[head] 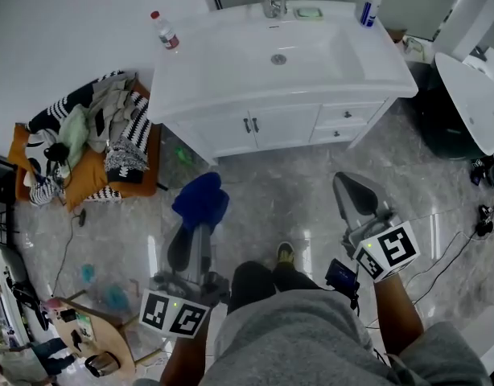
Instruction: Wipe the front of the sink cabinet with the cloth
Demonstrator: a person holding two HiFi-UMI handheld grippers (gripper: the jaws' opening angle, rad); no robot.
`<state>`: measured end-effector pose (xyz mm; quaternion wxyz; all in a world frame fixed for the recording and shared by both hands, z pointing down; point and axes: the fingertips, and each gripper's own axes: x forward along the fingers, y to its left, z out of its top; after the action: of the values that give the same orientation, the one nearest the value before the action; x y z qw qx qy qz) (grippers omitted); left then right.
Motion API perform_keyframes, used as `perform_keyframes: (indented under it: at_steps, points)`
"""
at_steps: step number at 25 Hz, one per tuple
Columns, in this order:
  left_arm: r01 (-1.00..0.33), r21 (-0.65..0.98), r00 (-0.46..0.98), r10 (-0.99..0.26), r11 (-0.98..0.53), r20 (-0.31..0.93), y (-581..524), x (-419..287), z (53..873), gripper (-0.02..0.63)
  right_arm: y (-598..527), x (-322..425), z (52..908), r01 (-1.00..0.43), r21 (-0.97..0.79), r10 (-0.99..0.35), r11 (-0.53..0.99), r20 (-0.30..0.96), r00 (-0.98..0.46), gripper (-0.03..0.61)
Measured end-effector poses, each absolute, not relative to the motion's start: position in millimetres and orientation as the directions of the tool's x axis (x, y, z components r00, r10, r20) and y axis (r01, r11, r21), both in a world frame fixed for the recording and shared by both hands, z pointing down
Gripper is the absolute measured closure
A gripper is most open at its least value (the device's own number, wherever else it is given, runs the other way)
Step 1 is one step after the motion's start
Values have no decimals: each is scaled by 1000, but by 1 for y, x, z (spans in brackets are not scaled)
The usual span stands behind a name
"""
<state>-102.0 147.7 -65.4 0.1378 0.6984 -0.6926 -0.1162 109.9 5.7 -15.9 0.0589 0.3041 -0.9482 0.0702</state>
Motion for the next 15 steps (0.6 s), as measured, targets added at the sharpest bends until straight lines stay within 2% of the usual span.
perform_keyframes:
  at_steps: [15]
  points:
    - [-918, 393, 61, -998, -49, 17, 142, -138, -59, 545, 11, 75, -22, -608, -54, -592, 792, 178, -786, 581]
